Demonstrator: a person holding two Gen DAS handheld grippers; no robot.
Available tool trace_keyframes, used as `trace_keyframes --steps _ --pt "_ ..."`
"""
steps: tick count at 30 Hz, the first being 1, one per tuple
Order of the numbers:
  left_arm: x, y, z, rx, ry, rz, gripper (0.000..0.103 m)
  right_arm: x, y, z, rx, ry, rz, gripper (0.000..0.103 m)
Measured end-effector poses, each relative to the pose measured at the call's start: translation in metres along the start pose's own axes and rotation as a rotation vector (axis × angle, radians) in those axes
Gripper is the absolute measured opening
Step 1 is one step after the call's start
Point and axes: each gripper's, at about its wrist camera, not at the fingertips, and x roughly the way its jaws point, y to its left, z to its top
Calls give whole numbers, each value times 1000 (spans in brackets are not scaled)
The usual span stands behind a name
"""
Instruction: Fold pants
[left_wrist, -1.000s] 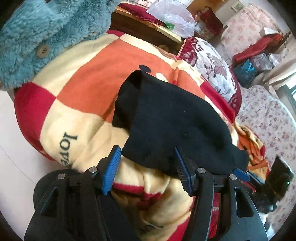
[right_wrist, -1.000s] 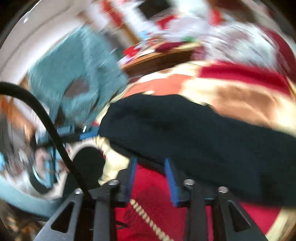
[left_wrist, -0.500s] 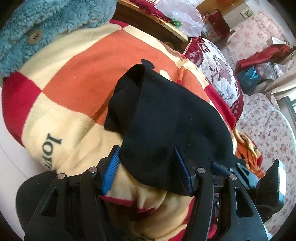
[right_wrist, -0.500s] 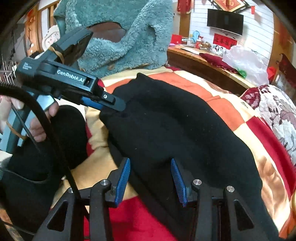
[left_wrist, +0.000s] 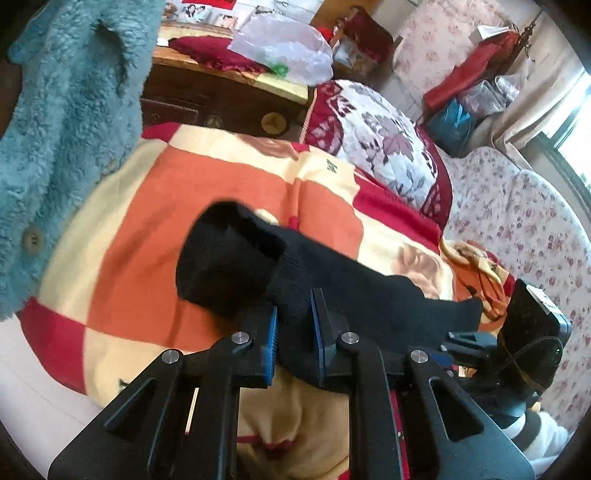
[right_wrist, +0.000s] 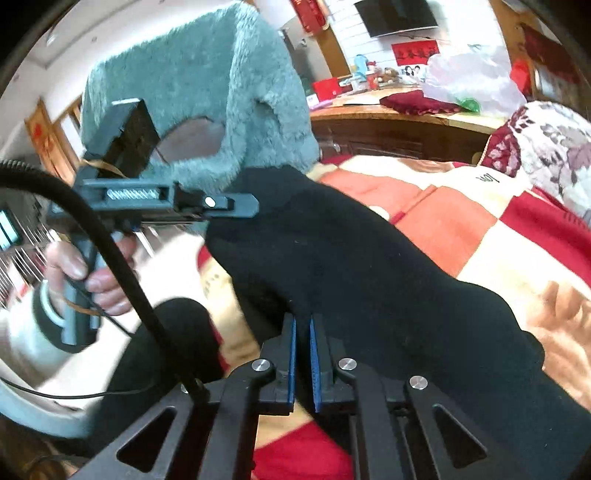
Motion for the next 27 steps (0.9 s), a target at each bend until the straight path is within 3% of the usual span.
trace_keyframes --steps 7,13,16,19,23,27 --pt "-3 36 -4 -58 4 53 15 27 8 7 53 17 73 6" --pt "33 56 -25 -83 87 137 15 66 4 -8 112 93 62 7" --pt "39 60 -31 -88 84 160 20 60 1 -10 180 69 93 19" --pt "30 54 -31 -56 43 240 38 47 6 -10 165 78 103 39" --pt "10 44 -34 -21 -6 302 39 13 -5 -19 148 35 28 40" --pt "-7 27 -36 -11 -54 280 39 -29 -44 -30 206 -25 -75 40"
